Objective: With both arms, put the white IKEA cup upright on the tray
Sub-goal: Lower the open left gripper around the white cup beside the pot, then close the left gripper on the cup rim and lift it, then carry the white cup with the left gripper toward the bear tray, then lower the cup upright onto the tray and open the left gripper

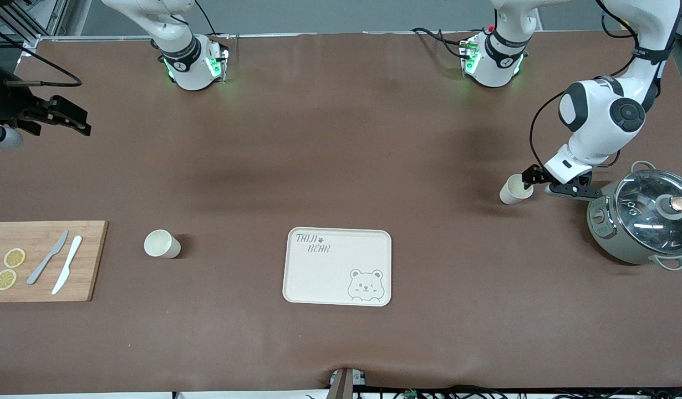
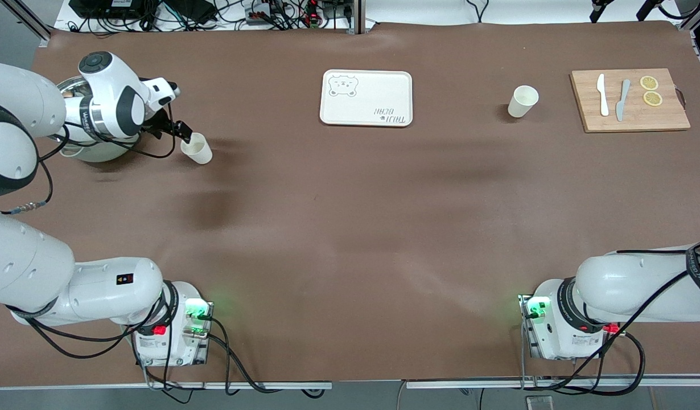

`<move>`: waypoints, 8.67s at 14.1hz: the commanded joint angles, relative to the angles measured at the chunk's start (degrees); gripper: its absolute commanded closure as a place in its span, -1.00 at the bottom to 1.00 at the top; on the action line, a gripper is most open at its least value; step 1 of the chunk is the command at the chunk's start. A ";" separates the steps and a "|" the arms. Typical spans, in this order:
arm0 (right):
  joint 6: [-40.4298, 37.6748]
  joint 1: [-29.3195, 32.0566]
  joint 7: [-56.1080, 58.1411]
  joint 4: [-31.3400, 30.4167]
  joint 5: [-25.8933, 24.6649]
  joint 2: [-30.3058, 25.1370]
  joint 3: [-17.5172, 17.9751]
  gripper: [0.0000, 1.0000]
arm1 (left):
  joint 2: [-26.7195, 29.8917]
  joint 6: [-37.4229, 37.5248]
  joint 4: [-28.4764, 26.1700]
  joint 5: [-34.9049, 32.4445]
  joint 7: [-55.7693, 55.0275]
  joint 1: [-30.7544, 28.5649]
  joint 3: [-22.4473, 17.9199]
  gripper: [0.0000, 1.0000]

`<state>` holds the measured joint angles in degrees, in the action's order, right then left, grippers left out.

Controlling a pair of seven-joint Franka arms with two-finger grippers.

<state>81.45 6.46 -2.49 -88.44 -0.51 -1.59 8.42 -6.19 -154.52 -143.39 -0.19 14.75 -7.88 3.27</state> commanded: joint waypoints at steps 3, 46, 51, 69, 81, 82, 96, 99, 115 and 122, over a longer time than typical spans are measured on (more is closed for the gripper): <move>-0.24 -0.48 0.64 0.90 -0.28 0.27 0.19 -1.00 | -1.55 -3.15 -0.49 -0.78 0.54 -0.30 0.34 -1.00; 2.40 -1.54 0.56 0.37 -0.46 0.62 0.11 -1.00 | -2.43 4.10 11.61 0.71 -5.87 0.23 4.37 1.00; 2.31 -1.54 0.56 0.37 -0.46 0.71 0.10 -1.00 | -1.81 21.43 24.80 1.07 -14.21 0.23 9.64 1.00; 2.40 -1.45 0.64 0.19 -0.46 0.71 0.10 -1.00 | -20.24 43.58 59.42 -3.67 -42.52 15.69 17.21 1.00; 2.40 -1.54 0.56 0.11 -0.46 0.71 0.10 -1.00 | -36.78 37.73 73.69 -4.30 -48.93 34.06 3.85 1.00; 2.40 -1.54 0.56 0.11 -0.46 0.71 0.10 -1.00 | -37.49 36.50 73.69 -4.30 -49.81 34.68 3.85 1.00; 2.40 -1.45 0.56 0.11 -0.54 0.71 0.10 -1.00 | -44.35 22.52 73.60 -4.38 -54.83 37.41 3.76 1.00; 2.40 -1.45 0.56 0.02 -0.46 0.71 0.10 -1.00 | -45.31 22.34 73.16 -4.47 -54.74 37.84 3.76 1.00; 2.40 -1.36 0.56 0.02 -0.46 0.79 0.10 -1.00 | -46.20 20.23 73.08 -4.82 -54.83 38.11 3.50 1.00; 2.40 -1.36 0.56 0.02 -0.46 0.71 0.10 -1.00 | -46.20 19.79 72.72 -5.35 -54.66 38.20 3.32 1.00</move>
<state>84.06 5.04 -2.38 -88.52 -0.51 -0.91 8.54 -51.82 -133.72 -71.52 -3.64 -38.54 29.30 7.58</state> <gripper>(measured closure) 0.000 0.952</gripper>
